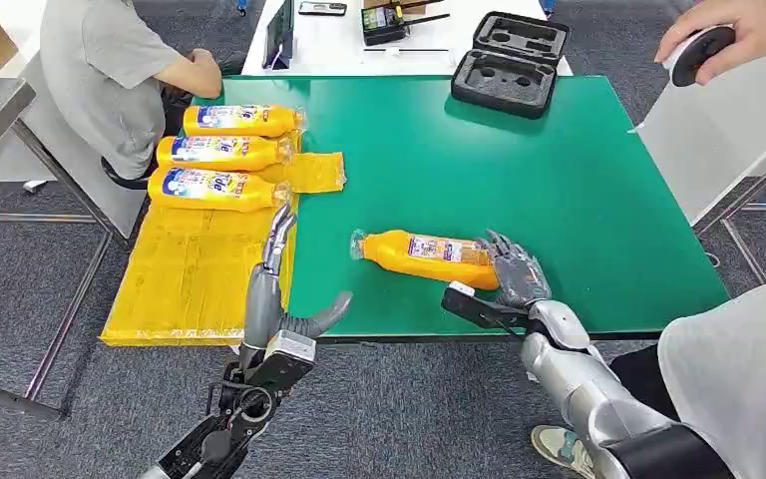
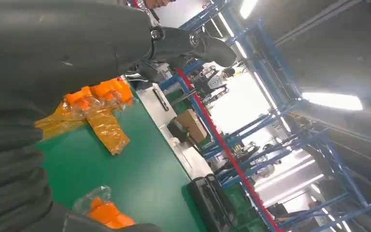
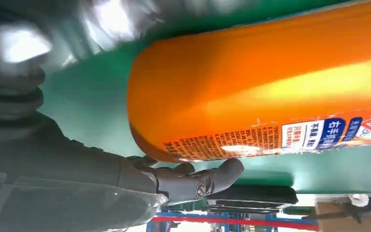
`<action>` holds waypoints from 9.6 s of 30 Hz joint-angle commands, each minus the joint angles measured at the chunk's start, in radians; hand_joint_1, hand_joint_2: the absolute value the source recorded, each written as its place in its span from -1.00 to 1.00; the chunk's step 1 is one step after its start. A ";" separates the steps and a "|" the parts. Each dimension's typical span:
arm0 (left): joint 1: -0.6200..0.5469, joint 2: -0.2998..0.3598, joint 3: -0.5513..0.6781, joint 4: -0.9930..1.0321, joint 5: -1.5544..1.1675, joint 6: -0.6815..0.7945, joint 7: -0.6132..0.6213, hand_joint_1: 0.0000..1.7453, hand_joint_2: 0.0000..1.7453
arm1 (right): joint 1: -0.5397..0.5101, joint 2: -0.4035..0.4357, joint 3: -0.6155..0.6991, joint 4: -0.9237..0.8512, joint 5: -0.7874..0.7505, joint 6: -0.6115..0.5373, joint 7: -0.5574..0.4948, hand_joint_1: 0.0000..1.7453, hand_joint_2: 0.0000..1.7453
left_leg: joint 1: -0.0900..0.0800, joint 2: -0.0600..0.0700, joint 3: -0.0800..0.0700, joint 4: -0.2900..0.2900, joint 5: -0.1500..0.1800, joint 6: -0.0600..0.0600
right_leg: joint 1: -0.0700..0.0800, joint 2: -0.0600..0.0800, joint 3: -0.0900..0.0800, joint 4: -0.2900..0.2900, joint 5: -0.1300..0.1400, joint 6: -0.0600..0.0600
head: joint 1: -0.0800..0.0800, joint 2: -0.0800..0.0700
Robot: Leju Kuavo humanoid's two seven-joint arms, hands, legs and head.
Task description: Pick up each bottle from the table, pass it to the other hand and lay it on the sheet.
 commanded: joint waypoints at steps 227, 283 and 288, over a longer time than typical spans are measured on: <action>-0.195 -0.223 0.347 0.588 0.705 -1.012 0.002 -1.00 1.00 | 0.111 0.070 0.265 -0.353 -0.905 0.348 -0.338 1.00 1.00 | 0.001 0.001 0.001 0.000 0.000 -0.001 | 0.001 0.000 0.001 0.000 0.000 -0.001 | 0.000 0.000; -0.112 -0.247 0.498 0.413 0.583 -1.139 0.002 1.00 1.00 | 0.058 0.153 0.213 -0.169 -0.907 0.520 -0.338 -0.98 1.00 | 0.002 0.000 0.002 0.001 -0.001 -0.002 | 0.002 -0.001 0.002 0.000 -0.001 -0.002 | 0.000 0.000; -0.106 -0.247 0.508 0.395 0.558 -1.127 0.002 1.00 1.00 | 0.055 0.156 0.205 -0.167 -0.906 0.501 -0.338 -1.00 1.00 | 0.002 0.001 0.003 0.001 -0.002 -0.002 | 0.002 0.001 0.003 0.000 -0.001 -0.002 | 0.000 0.000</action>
